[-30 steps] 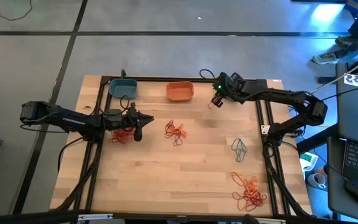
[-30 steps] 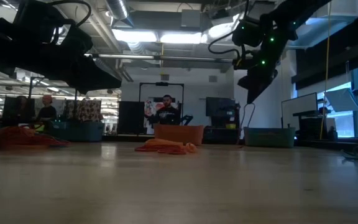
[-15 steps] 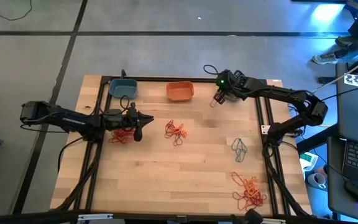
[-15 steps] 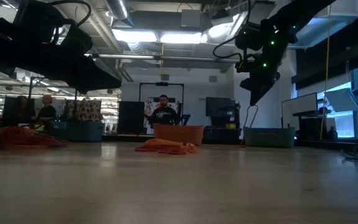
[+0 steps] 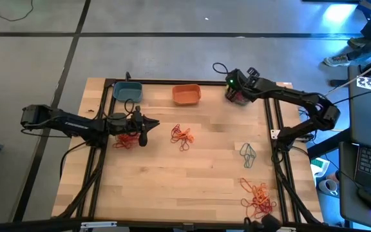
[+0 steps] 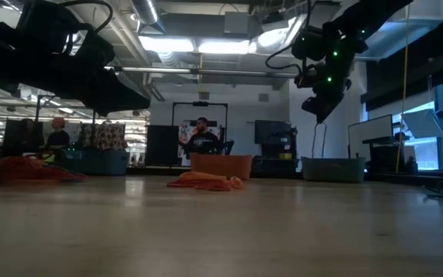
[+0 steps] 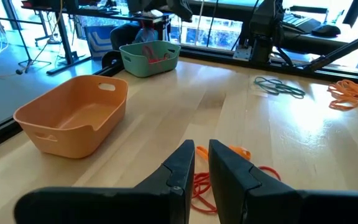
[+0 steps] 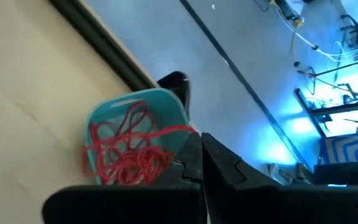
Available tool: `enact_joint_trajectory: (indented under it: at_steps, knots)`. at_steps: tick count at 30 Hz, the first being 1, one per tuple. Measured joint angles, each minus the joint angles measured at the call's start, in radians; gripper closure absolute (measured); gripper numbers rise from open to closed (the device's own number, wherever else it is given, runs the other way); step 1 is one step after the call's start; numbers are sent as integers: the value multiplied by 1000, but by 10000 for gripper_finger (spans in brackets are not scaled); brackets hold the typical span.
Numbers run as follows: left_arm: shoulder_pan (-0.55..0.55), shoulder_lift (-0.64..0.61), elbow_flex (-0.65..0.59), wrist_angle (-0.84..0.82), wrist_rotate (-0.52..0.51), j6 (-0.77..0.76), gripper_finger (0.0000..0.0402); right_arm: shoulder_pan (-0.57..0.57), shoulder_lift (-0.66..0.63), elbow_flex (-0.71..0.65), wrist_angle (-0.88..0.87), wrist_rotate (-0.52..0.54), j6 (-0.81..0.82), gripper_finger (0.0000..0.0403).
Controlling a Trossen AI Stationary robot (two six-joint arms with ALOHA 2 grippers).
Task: Sort rubber bands into baskets
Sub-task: Put the red rubber band into the green bin
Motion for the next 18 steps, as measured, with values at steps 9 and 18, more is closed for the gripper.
enact_joint_trajectory:
  at_steps: [9, 18]
  knots:
    - [0, 0, 0, 0, 0, -1, 356, 1, -2, 97, -80, 53, -23, 402]
    - [0, 0, 0, 0, 0, -2, 357, 0, -2, 138, -148, 104, -25, 402]
